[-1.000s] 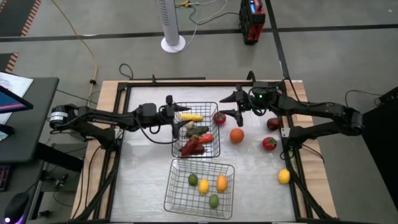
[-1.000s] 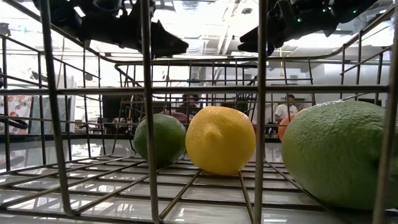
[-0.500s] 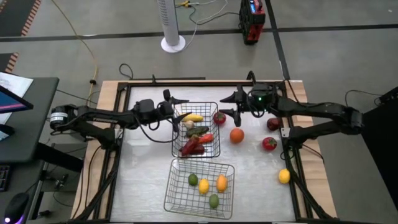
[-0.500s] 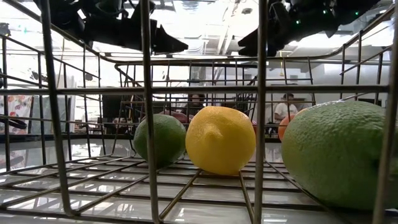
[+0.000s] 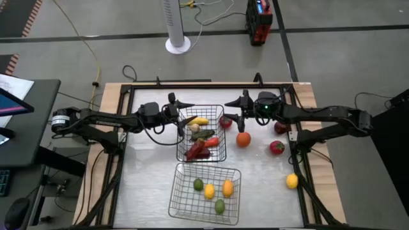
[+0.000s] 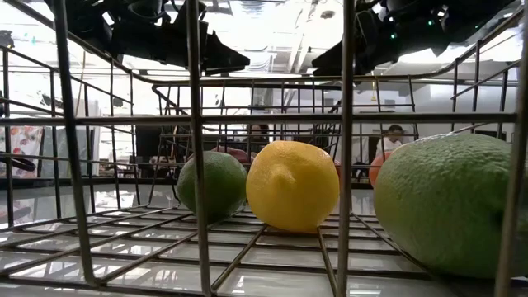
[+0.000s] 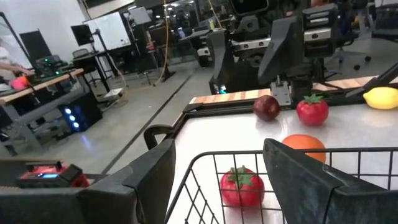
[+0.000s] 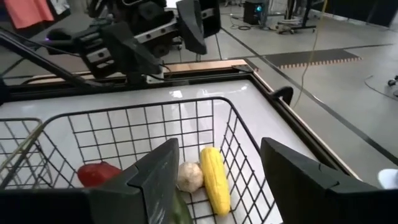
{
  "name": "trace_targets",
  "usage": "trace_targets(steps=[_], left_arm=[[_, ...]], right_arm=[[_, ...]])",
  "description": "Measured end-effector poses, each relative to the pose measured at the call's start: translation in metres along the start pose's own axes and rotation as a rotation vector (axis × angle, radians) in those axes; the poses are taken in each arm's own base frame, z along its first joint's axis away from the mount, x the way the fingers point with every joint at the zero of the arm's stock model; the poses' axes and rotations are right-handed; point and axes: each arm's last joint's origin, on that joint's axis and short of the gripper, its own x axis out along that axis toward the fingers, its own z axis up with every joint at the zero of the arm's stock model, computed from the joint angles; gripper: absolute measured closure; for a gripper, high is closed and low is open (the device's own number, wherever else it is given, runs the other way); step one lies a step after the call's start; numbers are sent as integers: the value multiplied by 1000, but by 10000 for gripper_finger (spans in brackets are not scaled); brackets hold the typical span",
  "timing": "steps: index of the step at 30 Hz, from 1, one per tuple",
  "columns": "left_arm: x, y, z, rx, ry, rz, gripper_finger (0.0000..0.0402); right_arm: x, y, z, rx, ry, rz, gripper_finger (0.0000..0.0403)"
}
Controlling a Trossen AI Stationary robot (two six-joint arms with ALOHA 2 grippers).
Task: Sort produce into baskets
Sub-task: Put the orange into the gold wire basket
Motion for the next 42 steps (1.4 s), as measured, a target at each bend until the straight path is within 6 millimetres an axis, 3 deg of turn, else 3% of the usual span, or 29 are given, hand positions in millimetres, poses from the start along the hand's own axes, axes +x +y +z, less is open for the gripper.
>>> trace_targets(steps=[21, 25, 31, 42], left_arm=[[0, 0, -1, -18, 12, -4, 171], [0, 0, -2, -18, 20, -6, 171], [0, -1, -4, -16, 40, -10, 171], [0, -1, -4, -15, 38, -9, 171]], right_arm=[[0, 3, -2, 7, 18, 17, 148], [-7, 4, -4, 13, 72, 17, 148], [-35, 3, 1, 79, 250, -68, 148], [-61, 16, -34, 211, 691, -177, 148]])
